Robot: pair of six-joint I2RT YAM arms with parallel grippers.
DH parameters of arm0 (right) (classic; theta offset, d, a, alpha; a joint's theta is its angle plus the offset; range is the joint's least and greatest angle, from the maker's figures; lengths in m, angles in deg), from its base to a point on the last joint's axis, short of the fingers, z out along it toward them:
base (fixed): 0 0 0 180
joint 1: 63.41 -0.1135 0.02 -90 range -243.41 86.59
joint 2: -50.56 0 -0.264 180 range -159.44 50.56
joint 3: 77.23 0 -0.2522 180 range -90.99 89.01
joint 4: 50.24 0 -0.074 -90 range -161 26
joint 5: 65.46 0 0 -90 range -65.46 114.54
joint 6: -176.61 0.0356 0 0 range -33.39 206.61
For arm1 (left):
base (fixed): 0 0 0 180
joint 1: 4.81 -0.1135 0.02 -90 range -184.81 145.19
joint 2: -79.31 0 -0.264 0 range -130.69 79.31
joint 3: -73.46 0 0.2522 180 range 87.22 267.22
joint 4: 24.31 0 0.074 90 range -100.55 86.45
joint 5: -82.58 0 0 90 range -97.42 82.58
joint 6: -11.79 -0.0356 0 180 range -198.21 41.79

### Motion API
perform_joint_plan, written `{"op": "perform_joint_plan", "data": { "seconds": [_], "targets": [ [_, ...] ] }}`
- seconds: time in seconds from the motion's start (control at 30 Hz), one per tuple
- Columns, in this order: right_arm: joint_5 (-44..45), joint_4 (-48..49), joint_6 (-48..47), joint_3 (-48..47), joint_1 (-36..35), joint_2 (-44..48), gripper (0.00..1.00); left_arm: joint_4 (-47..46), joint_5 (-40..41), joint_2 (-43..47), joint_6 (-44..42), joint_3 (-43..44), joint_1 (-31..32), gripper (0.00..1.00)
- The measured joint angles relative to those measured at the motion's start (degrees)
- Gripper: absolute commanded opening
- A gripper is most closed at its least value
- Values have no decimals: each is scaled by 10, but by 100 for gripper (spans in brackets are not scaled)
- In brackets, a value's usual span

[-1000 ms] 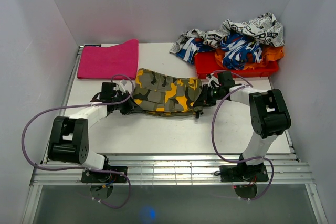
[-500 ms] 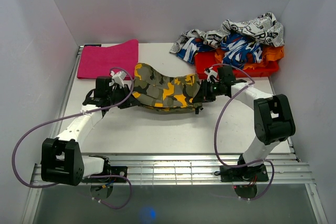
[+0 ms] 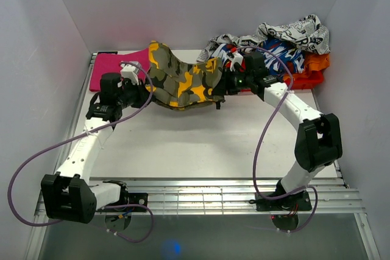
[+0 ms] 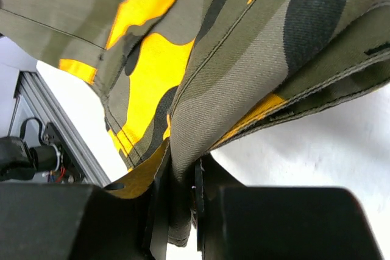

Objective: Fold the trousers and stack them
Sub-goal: Neatly place the folded trousers to the corner

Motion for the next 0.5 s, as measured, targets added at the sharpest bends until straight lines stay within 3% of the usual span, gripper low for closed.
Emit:
{"op": "perform_joint_plan", "data": {
  "seconds": [0.2, 0.5],
  "targets": [
    [19, 14, -2, -180, -32, -100, 8, -32, 29, -30, -26, 66, -36, 0],
    [64, 52, 2, -460, -95, -329, 8, -119, 9, -184, -31, 162, -199, 0]
  ]
}}
